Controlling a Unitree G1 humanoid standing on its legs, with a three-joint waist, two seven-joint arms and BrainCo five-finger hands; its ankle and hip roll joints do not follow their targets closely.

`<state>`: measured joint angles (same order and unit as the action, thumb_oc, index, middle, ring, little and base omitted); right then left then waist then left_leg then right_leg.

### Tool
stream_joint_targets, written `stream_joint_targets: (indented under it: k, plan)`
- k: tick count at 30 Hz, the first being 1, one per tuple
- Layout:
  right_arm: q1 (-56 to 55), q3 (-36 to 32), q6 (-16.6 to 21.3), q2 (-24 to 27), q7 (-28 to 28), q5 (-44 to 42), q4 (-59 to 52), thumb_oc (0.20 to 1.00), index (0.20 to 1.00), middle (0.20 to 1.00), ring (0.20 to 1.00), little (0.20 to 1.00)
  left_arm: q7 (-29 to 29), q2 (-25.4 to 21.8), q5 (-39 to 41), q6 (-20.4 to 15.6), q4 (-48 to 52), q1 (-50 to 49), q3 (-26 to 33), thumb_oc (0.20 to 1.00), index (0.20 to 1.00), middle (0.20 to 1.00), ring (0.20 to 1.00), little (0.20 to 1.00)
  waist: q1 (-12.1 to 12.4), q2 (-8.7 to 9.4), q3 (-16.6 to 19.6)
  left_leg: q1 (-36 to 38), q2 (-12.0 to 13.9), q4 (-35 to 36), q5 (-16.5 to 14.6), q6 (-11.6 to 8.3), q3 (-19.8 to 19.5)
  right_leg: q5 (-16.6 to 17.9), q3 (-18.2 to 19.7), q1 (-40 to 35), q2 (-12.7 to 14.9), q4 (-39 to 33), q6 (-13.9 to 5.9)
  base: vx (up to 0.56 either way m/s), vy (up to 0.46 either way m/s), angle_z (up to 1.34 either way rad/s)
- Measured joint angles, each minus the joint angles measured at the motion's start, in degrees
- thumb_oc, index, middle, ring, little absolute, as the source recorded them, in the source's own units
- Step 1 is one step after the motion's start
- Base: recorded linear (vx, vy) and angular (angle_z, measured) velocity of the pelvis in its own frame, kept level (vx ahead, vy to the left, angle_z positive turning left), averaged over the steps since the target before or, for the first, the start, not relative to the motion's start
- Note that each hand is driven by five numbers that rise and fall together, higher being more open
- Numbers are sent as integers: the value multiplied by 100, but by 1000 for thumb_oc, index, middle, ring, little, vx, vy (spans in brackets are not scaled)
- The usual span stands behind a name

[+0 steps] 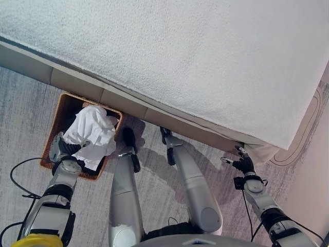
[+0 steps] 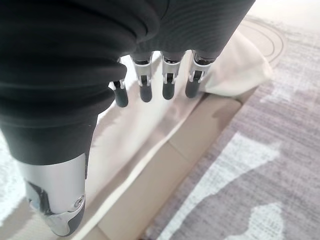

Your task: Pick up clothes into the bucket

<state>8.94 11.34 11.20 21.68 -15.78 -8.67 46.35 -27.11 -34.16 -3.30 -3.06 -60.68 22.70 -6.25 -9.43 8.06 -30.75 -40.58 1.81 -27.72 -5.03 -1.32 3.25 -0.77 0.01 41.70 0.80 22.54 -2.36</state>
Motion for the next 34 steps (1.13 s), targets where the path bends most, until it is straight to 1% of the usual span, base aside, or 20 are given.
stream_joint_targets:
  k: [2,4,6,8,10,11,12,13,14,16,17,18,20,21,22,23,25,28,31,34]
  plan:
    - [-8,59,-32,-13,11,1,28,1000,1000,1000,1000,1000,-1,139,35,-5,36,-82,77,1000,1000,1000,1000,1000,100,-2,1,402,-23,196,18,26,55,-16,35,-336,28,-120,13,0,0,0]
    - [28,56,-44,-57,26,5,131,1000,1000,1000,1000,1000,10,232,171,-42,264,-310,89,1000,1000,1000,1000,1000,128,-23,8,766,-68,444,45,62,71,-69,43,-627,69,-211,-7,51,18,4]
    - [50,54,-135,-79,32,19,365,1000,1000,1000,1000,1000,86,461,289,-78,414,-507,97,1000,1000,1000,1000,1000,246,-62,11,1271,-118,713,88,105,106,-87,60,-1040,108,-302,-6,53,22,4]
    - [51,18,-171,-64,39,31,432,1000,1000,1000,1000,1000,235,644,335,-148,619,-773,84,1000,1000,1000,1000,1000,345,-144,31,1697,-167,907,104,119,112,-190,58,-1396,156,-346,16,97,8,6]
    - [98,-9,-233,-81,64,108,596,1000,1000,1000,1000,1000,432,810,618,-228,639,-925,88,1000,1000,1000,1000,1000,379,-209,24,2151,-203,1160,167,128,126,-177,45,-1807,193,-458,-3,150,-15,7]
    - [54,-35,-284,-84,116,142,704,1000,1000,1000,1000,1000,671,992,925,-305,646,-1027,100,1000,1000,1000,1000,1000,389,-298,51,2541,-219,1363,227,97,124,-179,27,-2159,214,-570,-2,138,-27,12]
    - [-49,-95,-285,-67,164,196,722,1000,1000,1000,1000,1000,872,1177,1148,-406,679,-1131,111,1000,1000,1000,1000,1000,410,-433,158,2779,-233,1509,213,84,107,-244,2,-2373,234,-609,-29,141,-27,11]
    - [-68,-149,-286,-79,180,245,767,1000,1000,1000,1000,1000,955,1270,1263,-426,723,-1197,146,1000,1000,1000,1000,1000,406,-497,208,2871,-245,1588,214,81,101,-256,-12,-2443,241,-648,-27,88,-29,11]
    - [-108,-177,-300,-74,234,274,837,1000,1000,1000,1000,1000,1136,1417,1451,-519,751,-1312,140,1000,1000,1000,1000,1000,404,-644,372,2936,-272,1692,240,102,77,-260,-30,-2483,265,-678,-27,74,-41,7]
    - [-140,-191,-327,-74,326,360,922,1000,1000,1000,1000,1000,1393,1639,1797,-571,775,-1461,147,1000,1000,1000,1000,1000,402,-855,516,3096,-302,1837,343,118,44,-259,-77,-2608,296,-692,-31,140,-58,11]
    - [-149,-192,-359,-91,361,391,965,1000,1000,1000,1000,1000,1473,1731,1836,-589,783,-1535,156,1000,1000,1000,1000,1000,413,-917,552,3211,-310,1912,362,115,14,-261,-110,-2727,300,-730,-32,105,-50,22]
    - [-244,-192,-380,-125,452,441,1115,1000,1000,1000,1000,1000,1637,1949,1917,-616,697,-1647,117,1000,1000,1000,1000,1000,391,-1025,715,3438,-304,2073,418,98,-49,-264,-192,-2967,300,-872,-34,51,-45,19]
    - [-399,-196,-386,-135,539,473,1170,1000,1000,1000,1000,1000,1810,2140,1984,-634,656,-1818,19,1000,1000,1000,1000,1000,400,-1102,1051,3508,-296,2148,418,97,-94,-333,-244,-3052,294,-957,-26,88,-82,16]
    - [-401,-214,-385,-205,561,465,1248,1000,1000,1000,1000,1000,1849,2244,1976,-634,574,-1834,17,1000,1000,1000,1000,1000,398,-1131,1118,3584,-272,2227,420,94,-117,-337,-299,-3140,283,-1009,-22,97,-107,25]
    - [-490,-361,-403,-318,590,456,1476,1000,1000,1000,1000,1000,1907,2325,1976,-619,377,-1856,-16,1000,1000,1000,1000,1000,389,-1110,1294,3785,-264,2380,498,-13,-220,-311,-370,-3383,257,-1193,-38,49,-58,19]
    - [-536,-360,-413,-367,637,450,1494,1000,1000,1000,1000,1000,1945,2349,1972,-631,334,-1919,-98,1000,1000,1000,1000,1000,414,-1107,1459,3799,-239,2419,493,-13,-218,-354,-381,-3372,234,-1188,-8,80,-84,20]
    - [-631,-358,-415,-529,719,450,1637,1000,1000,1000,1000,1000,2016,2390,1871,-621,25,-2009,-160,1000,1000,1000,1000,1000,427,-1081,1817,3820,-197,2511,501,-27,-290,-398,-460,-3410,196,-1259,-16,62,-76,12]
    - [-707,-188,-415,-588,817,467,1737,1000,1000,1000,1000,1000,2111,2413,1505,-594,-194,-2093,-355,1000,1000,1000,1000,1000,425,-1086,1984,4012,-147,2607,519,-42,-350,-409,-542,-3638,146,-1358,2,74,-74,13]
    - [-776,-167,-438,-625,915,471,1901,1000,1000,1000,1000,1000,2226,2440,1303,-506,-411,-2230,-363,1000,1000,1000,1000,1000,445,-1081,2222,4108,-123,2635,518,-43,-410,-450,-602,-3757,122,-1394,46,47,-50,7]
    - [-819,-166,-500,-619,1014,471,1936,1000,1000,1000,1000,1000,2280,2443,1164,-481,-616,-2284,-380,1000,1000,1000,1000,1000,455,-1082,2352,4122,-101,2639,516,-42,-422,-471,-618,-3772,104,-1379,78,71,-62,4]
